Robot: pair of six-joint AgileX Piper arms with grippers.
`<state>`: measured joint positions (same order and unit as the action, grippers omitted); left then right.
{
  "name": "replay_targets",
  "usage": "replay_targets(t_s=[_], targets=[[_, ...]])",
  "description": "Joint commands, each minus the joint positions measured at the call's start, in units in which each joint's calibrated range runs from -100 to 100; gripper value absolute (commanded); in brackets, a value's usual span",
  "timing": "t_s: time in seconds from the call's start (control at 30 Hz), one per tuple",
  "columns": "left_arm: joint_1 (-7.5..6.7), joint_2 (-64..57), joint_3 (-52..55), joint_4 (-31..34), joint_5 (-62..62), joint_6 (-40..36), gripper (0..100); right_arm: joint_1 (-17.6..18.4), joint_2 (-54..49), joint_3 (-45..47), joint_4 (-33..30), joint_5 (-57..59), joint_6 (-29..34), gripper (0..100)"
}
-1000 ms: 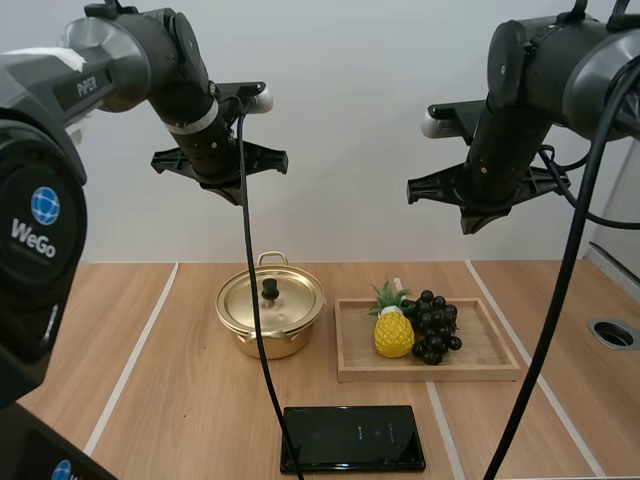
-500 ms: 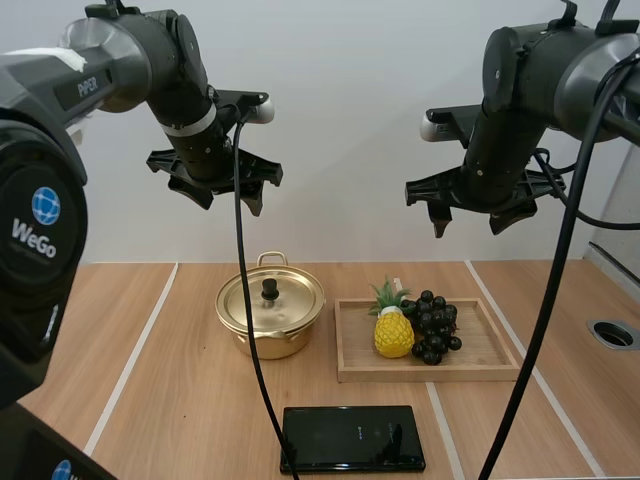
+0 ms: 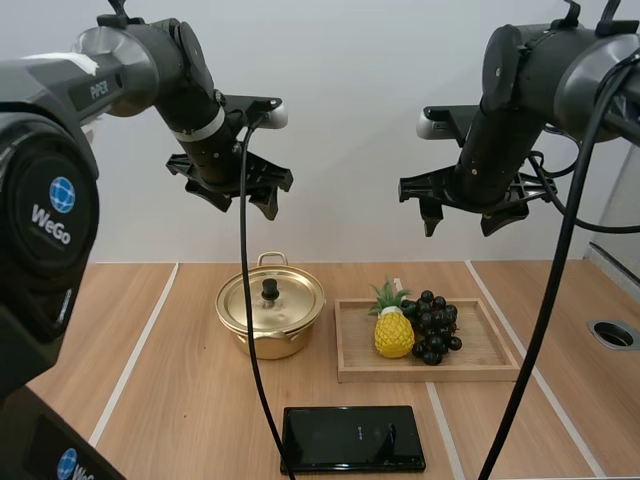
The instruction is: Open the pot, put the grape inside, and close it
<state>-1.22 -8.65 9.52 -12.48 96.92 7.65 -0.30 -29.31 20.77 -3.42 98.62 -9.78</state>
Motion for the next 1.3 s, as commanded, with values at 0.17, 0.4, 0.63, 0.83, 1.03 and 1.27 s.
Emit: replay_targets(t_s=[0.17, 0.4, 0.63, 0.83, 1.03, 1.27], targets=[[-0.07, 3.79, 0.10, -1.85, -0.12, 4.23, 100, -0.19, -0.55, 0.20, 0.14, -0.18, 0.40, 100], [-0.07, 8.01, 0.10, -2.43, 0.15, 7.22, 100, -0.19, -0.55, 0.20, 0.14, -0.18, 0.40, 100], [-0.07, 12.10, 0.10, -4.44, 0.72, 8.53, 100, -0.19, -0.55, 0.20, 0.14, -0.18, 0.40, 100], [-0.07, 14.45, 0.69, -5.74, 0.95, 9.29, 100, -0.19, -0.55, 0.20, 0.14, 0.08, 0.40, 100], [-0.07, 15.97, 3.60, -5.74, -2.61, 11.47, 100, -0.19, -0.55, 0.20, 0.14, -0.16, 0.40, 100], [-0.07, 16.25, 6.59, -6.13, -5.66, 12.26, 100, -0.19, -0.55, 0.20, 0.14, -0.32, 0.40, 100]])
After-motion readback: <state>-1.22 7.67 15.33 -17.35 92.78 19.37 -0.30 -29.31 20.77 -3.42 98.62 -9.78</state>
